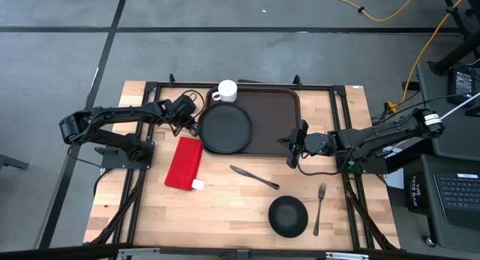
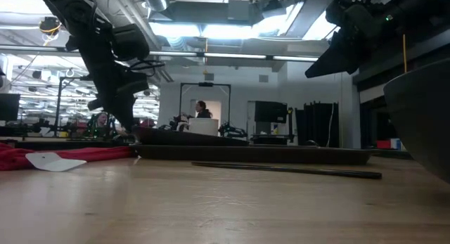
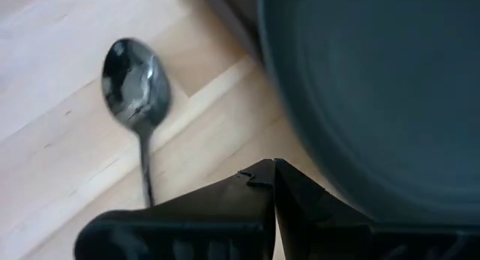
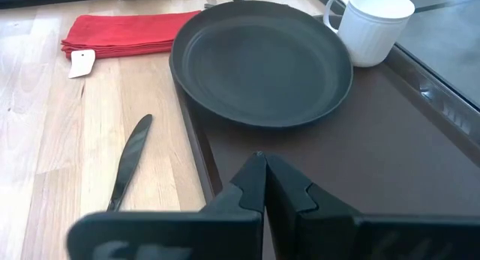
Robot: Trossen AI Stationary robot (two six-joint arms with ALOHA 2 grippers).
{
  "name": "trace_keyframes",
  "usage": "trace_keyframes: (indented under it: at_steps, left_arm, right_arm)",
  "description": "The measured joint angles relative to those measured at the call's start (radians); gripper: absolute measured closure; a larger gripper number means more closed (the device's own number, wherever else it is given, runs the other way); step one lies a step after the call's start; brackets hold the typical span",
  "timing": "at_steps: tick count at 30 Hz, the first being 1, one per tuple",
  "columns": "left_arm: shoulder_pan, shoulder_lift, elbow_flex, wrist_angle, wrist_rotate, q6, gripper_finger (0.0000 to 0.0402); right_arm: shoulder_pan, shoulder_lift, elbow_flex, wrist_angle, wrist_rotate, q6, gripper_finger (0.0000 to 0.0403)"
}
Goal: Set up tray
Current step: Put the black plate on the brown serving tray
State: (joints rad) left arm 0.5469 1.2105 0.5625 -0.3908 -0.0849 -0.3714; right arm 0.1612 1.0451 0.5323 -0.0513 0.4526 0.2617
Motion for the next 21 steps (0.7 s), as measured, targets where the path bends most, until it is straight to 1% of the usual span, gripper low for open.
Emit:
trace_keyframes:
  at_steps: [4, 13, 21]
  left_arm:
    - [-0.005, 0.0, 0.0, 0.043, 0.0, 0.0, 0.0399]
    - [-0.005, 0.0, 0.0, 0.05, 0.0, 0.0, 0.0399]
    - [-0.005, 0.0, 0.0, 0.09, 0.009, 0.0, 0.0399]
  right_arm:
    - [0.0, 0.0, 0.0, 0.0, 0.0, 0.01, 0.0396]
    - [0.0, 0.0, 0.0, 0.0, 0.0, 0.023, 0.0396]
    - [0.0, 0.0, 0.0, 0.0, 0.0, 0.022, 0.0396]
